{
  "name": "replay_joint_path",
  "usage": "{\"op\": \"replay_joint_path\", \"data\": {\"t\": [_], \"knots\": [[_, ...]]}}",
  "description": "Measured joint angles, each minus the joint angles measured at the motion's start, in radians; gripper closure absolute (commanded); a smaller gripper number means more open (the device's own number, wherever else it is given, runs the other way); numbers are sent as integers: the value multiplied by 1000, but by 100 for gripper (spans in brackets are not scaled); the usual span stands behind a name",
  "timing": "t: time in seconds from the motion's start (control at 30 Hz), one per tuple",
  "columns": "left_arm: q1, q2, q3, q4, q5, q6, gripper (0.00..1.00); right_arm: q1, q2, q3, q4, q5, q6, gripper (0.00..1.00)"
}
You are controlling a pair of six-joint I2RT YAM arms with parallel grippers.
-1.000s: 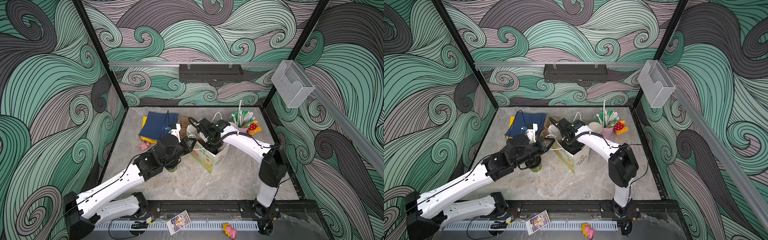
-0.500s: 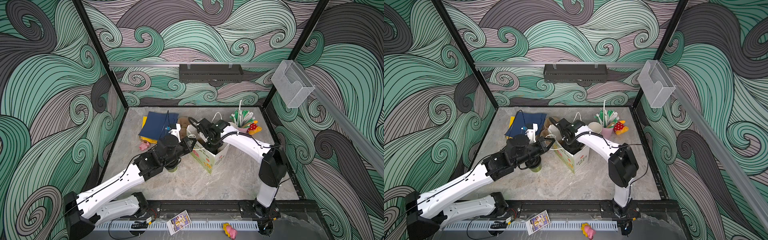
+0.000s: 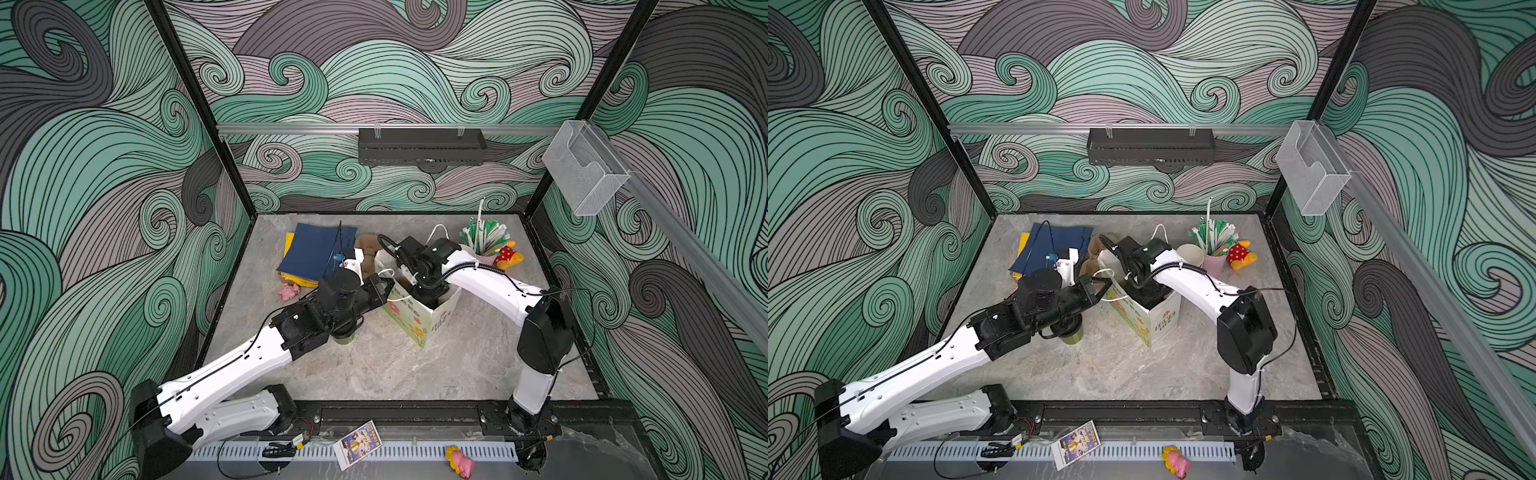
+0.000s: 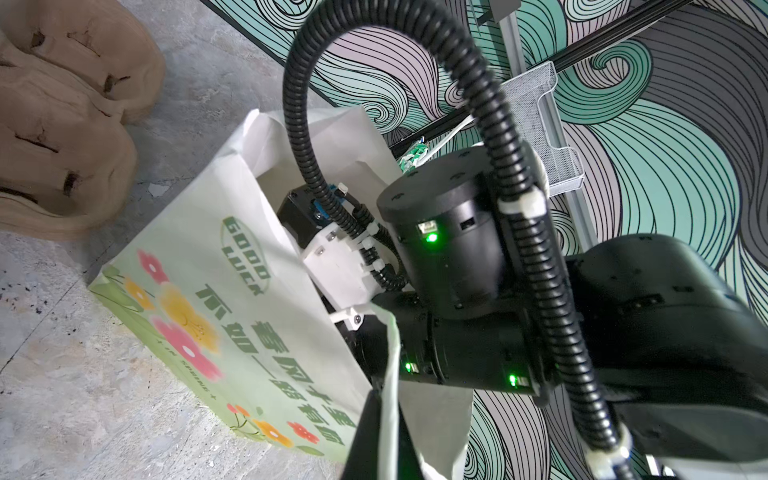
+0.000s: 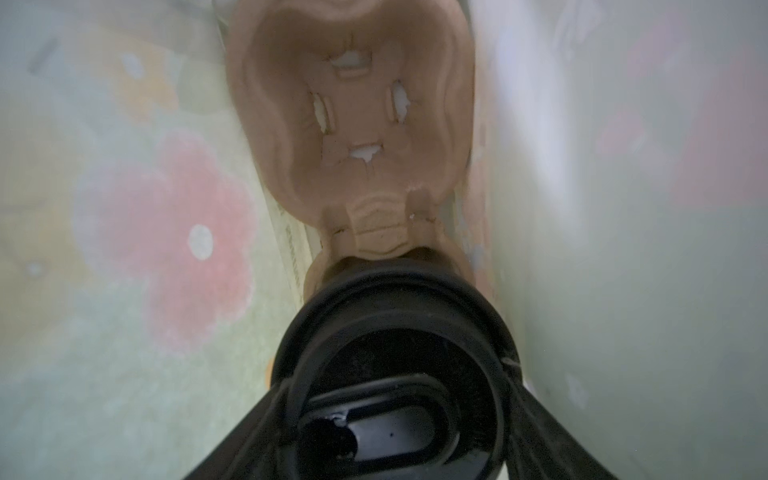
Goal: Pack the takeout coffee
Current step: 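Open the right gripper and lift it out of the bag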
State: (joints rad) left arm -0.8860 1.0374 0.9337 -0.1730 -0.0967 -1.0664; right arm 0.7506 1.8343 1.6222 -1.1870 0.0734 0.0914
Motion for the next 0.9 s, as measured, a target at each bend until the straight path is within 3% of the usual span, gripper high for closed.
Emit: {"op": "replay_joint_path", "data": {"t": [0.2, 0.9], "knots": [[0, 19, 11, -4, 14, 0, 100, 0, -3, 37, -43, 2, 7, 16], [0, 23, 20, -11, 22, 0, 100, 8, -102, 101, -55, 28, 48, 16]]}}
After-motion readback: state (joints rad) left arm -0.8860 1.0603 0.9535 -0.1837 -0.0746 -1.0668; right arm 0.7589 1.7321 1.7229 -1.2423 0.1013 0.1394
